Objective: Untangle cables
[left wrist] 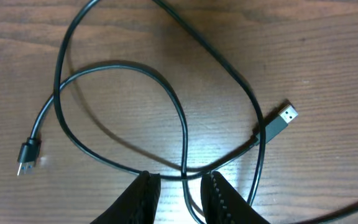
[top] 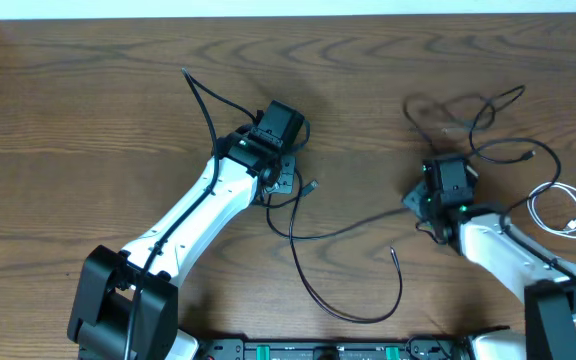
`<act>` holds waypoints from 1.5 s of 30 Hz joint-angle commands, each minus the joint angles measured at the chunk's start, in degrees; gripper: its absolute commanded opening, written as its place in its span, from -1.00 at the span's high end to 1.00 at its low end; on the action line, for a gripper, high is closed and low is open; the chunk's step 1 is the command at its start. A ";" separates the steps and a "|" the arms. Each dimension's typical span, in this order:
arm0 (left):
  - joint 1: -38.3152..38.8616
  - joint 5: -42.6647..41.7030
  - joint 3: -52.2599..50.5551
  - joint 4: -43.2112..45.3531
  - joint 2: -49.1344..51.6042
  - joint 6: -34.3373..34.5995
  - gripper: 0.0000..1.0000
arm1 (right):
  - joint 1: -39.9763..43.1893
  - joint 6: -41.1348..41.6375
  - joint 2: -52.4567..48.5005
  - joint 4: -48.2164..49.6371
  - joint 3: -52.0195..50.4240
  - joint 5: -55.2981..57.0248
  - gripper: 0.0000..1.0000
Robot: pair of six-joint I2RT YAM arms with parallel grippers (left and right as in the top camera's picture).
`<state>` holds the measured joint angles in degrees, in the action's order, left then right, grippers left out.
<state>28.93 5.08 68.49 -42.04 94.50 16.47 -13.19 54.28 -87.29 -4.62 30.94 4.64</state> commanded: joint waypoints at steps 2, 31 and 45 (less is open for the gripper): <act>-0.26 0.98 -0.02 -0.28 -0.20 -0.35 0.45 | 0.02 1.40 -6.29 0.70 -9.99 -3.76 0.81; -0.26 0.98 -0.02 -0.11 -0.17 -0.11 0.44 | 2.21 -43.41 -1.11 -46.45 73.59 -6.05 0.98; -0.26 1.01 -0.04 -0.48 -0.17 -0.11 0.43 | 8.20 -48.61 -1.11 -30.01 88.21 7.63 0.98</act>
<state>28.93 5.08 68.45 -42.22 94.50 16.49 -6.35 8.34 -88.95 -34.87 118.41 8.19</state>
